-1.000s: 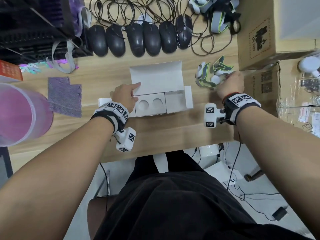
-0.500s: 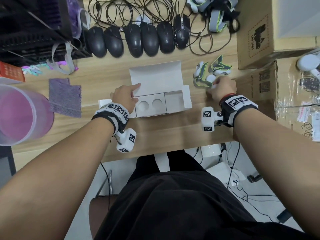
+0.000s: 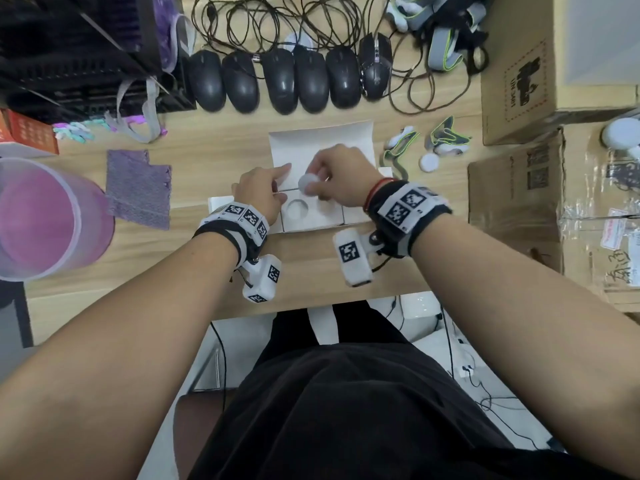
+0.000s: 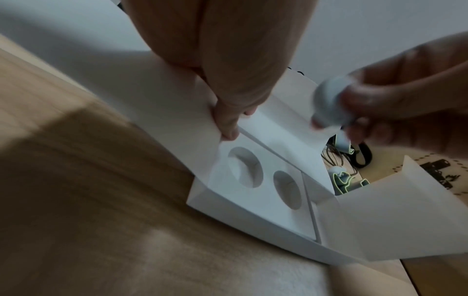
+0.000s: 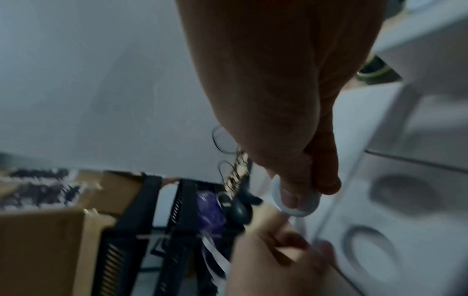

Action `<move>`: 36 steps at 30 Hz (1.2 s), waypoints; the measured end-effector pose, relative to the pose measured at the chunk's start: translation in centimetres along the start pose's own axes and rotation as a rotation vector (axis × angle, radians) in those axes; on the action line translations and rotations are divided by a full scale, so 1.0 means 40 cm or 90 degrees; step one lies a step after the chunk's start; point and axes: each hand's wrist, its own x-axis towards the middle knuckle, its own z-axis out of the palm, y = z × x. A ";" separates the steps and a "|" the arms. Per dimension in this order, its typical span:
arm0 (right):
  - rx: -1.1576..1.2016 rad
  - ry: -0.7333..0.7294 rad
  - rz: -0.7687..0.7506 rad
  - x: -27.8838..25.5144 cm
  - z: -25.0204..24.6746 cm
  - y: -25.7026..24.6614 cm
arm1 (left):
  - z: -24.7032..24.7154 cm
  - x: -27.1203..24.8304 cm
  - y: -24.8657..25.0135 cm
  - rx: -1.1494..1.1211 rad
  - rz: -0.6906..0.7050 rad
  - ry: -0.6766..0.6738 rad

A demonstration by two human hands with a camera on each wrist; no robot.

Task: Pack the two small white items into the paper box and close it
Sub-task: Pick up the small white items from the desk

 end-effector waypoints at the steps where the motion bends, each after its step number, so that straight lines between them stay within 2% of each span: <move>1: -0.025 -0.020 0.012 0.005 0.034 0.002 | 0.000 0.000 -0.004 -0.006 0.000 -0.001; 7: -0.048 -0.025 0.050 0.025 0.160 0.028 | 0.003 -0.003 -0.033 -0.026 0.006 -0.003; 20: -0.049 0.023 0.053 0.047 0.169 0.033 | -0.009 -0.003 -0.030 -0.018 0.018 -0.020; 22: -0.029 0.079 0.058 0.050 0.125 0.031 | -0.011 -0.002 -0.030 -0.020 0.019 -0.019; 25: 0.011 0.249 0.088 0.058 0.019 0.064 | -0.018 0.003 -0.029 -0.030 0.014 -0.016; 27: 0.011 0.362 0.145 0.059 -0.056 0.119 | -0.022 0.008 -0.021 -0.029 0.007 -0.020; 29: -0.023 0.420 0.243 0.053 -0.111 0.202 | -0.022 0.013 -0.011 -0.027 0.003 -0.027; 32: -0.048 0.360 0.369 0.032 -0.129 0.317 | -0.014 0.016 -0.002 -0.030 0.005 -0.031; 34: -0.075 0.303 0.399 0.017 -0.115 0.366 | -0.008 0.018 0.001 -0.029 0.005 -0.034; 36: -0.084 0.286 0.403 0.008 -0.101 0.393 | 0.000 0.019 0.004 -0.029 0.001 -0.037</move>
